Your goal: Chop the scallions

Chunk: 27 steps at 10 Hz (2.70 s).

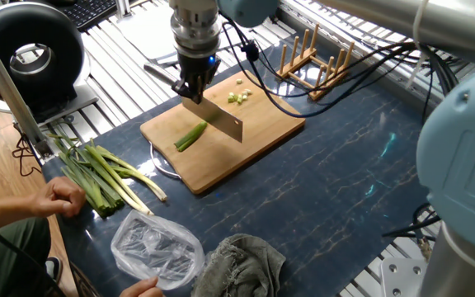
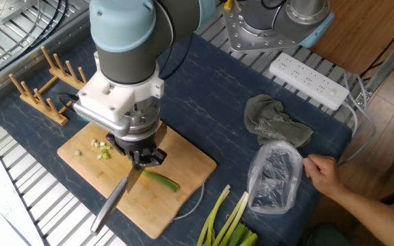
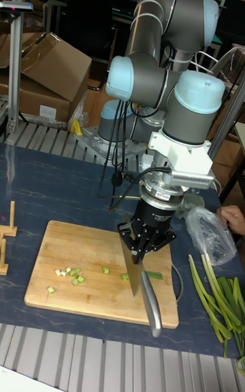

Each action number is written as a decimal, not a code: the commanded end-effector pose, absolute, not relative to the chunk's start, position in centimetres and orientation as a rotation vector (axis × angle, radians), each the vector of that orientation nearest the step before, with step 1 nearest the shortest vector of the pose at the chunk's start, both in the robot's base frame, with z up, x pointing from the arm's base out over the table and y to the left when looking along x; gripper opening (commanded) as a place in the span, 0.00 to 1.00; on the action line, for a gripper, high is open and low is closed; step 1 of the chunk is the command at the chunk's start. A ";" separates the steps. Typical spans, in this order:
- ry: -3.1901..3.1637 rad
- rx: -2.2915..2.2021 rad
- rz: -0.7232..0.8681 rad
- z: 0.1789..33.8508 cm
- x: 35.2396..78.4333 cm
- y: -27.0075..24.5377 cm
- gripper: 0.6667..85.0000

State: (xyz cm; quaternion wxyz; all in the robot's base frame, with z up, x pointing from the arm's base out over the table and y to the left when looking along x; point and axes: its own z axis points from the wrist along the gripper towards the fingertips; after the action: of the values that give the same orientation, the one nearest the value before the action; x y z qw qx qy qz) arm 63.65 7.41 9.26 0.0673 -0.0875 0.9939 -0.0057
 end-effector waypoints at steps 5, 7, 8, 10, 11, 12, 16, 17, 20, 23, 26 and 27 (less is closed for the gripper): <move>2.983 -0.259 -0.002 8.3 63.0 7.5 0.01; 2.976 -0.259 -0.010 8.0 63.4 7.3 0.01; 2.971 -0.256 -0.010 7.8 63.7 7.4 0.01; 2.965 -0.244 -0.010 7.4 64.2 7.6 0.01; 2.961 -0.237 -0.015 7.2 64.5 7.8 0.01; 2.957 -0.221 -0.016 7.0 64.9 8.2 0.01; 2.969 -0.188 -0.021 8.8 65.8 9.0 0.01; 2.961 -0.188 -0.022 8.8 66.1 8.9 0.01; 2.971 -0.211 -0.041 9.2 65.7 8.4 0.01; 3.000 -0.271 -0.028 10.6 64.2 6.7 0.01; 3.016 -0.245 0.006 11.3 63.5 7.7 0.01; 3.018 -0.237 0.018 11.4 63.5 8.2 0.01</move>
State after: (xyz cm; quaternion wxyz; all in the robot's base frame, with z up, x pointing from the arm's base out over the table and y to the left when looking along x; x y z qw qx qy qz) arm 63.92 7.46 10.71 0.0614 -0.0842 0.9945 -0.0075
